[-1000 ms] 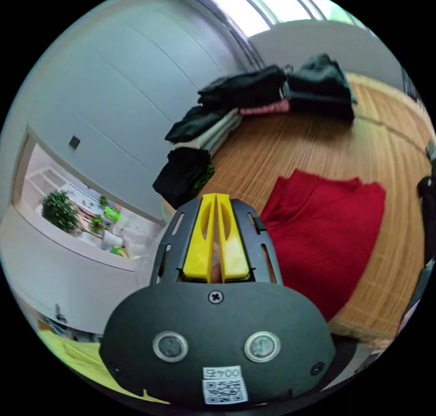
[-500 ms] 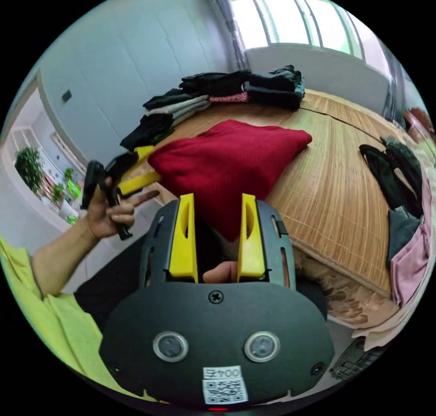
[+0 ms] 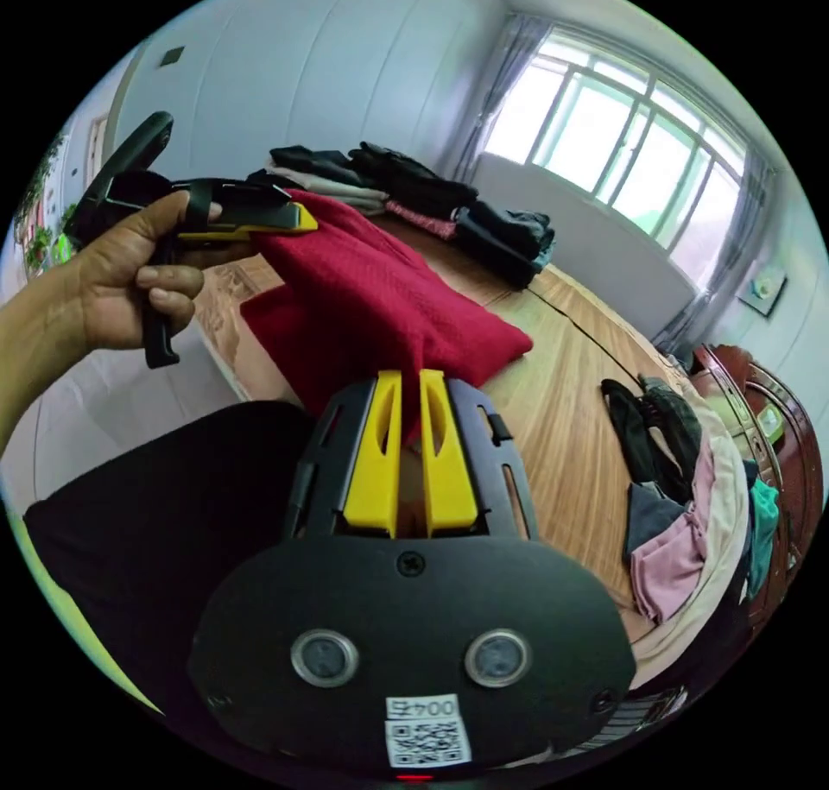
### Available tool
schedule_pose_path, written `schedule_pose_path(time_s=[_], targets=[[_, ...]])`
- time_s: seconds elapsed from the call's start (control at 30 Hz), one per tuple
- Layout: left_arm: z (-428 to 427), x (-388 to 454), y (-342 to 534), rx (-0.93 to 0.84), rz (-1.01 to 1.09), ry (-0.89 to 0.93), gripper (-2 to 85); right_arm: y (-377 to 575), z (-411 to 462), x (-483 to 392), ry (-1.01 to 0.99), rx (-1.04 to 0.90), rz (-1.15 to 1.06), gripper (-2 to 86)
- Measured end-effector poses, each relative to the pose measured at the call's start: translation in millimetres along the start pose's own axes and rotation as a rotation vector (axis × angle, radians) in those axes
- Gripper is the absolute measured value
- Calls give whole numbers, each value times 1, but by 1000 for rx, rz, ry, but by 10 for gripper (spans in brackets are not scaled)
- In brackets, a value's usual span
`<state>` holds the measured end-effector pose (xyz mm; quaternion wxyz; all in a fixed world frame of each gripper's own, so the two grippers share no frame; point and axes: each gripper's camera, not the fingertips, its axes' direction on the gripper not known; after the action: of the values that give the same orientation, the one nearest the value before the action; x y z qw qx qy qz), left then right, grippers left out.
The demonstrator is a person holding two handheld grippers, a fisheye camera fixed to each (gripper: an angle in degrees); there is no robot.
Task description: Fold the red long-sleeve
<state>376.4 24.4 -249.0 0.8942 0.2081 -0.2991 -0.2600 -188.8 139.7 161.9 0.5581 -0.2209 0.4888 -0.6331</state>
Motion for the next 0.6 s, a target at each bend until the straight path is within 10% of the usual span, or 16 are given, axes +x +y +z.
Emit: schedule_pose_path(time_s=[0.23,0.6], targets=[[46,-108,70,-73,-362,234,59,18,41,38,-164,-152,50,74],[58,-98,84,-138,-361,327,109,64,8,173,-559,-49,438,104]])
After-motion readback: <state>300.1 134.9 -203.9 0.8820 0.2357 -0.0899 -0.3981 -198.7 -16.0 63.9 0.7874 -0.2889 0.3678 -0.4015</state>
